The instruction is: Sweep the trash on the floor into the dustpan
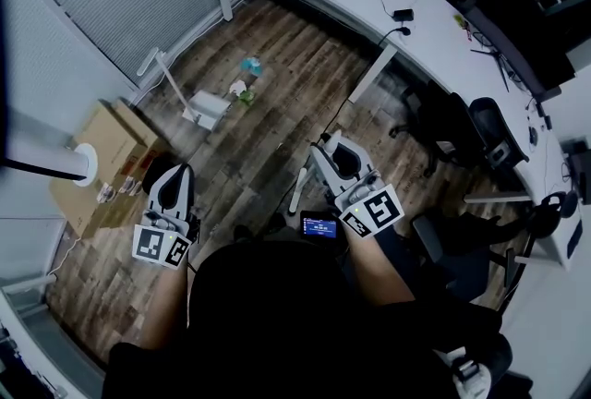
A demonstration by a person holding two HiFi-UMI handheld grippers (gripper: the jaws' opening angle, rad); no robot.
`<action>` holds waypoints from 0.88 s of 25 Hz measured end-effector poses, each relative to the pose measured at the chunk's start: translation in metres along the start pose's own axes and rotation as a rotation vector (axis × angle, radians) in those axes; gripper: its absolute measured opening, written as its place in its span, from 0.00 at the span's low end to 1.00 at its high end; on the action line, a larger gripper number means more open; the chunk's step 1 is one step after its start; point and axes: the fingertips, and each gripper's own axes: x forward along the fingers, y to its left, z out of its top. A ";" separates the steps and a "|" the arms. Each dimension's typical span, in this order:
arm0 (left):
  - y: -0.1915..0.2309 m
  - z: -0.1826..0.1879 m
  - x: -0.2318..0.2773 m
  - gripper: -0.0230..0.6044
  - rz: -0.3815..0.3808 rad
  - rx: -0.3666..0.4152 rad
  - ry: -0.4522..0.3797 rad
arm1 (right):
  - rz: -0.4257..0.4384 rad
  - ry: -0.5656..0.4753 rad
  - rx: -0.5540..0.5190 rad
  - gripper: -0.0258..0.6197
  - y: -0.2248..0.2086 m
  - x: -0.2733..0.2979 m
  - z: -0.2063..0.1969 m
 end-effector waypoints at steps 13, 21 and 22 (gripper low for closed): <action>-0.017 -0.010 0.016 0.03 0.047 -0.042 0.007 | -0.015 -0.036 0.053 0.19 -0.043 -0.021 -0.007; -0.028 -0.012 0.023 0.03 0.058 -0.031 0.017 | 0.010 -0.071 0.068 0.19 -0.054 -0.020 -0.009; -0.027 -0.011 0.023 0.03 0.060 -0.031 0.019 | 0.013 -0.071 0.070 0.19 -0.055 -0.018 -0.009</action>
